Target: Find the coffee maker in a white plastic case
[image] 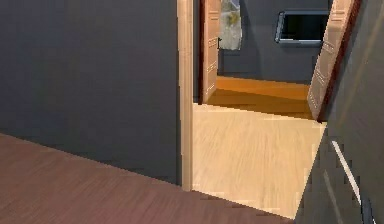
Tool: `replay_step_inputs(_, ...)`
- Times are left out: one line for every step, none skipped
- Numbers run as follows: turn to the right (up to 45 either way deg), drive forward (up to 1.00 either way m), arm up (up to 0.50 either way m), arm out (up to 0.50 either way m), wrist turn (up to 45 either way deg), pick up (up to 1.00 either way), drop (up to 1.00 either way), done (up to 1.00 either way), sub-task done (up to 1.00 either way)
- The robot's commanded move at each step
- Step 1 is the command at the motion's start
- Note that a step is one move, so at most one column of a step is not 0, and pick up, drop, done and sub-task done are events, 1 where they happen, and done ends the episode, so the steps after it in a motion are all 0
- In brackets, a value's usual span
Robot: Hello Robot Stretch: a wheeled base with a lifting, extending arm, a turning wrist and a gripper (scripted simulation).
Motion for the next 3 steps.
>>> replay_step_inputs(15.0, 0.00, 0.00, 0.00, 0.0, 0.00, 0.00, 0.00, 0.00)
replay_step_inputs(0.0, 0.25, 0.00, 0.00, 0.0, 0.00, 0.00, 0.00, 0.00)
replay_step_inputs(0.0, 1.00, 0.00, 0.00, 0.0, 0.00, 0.00, 0.00, 0.00)
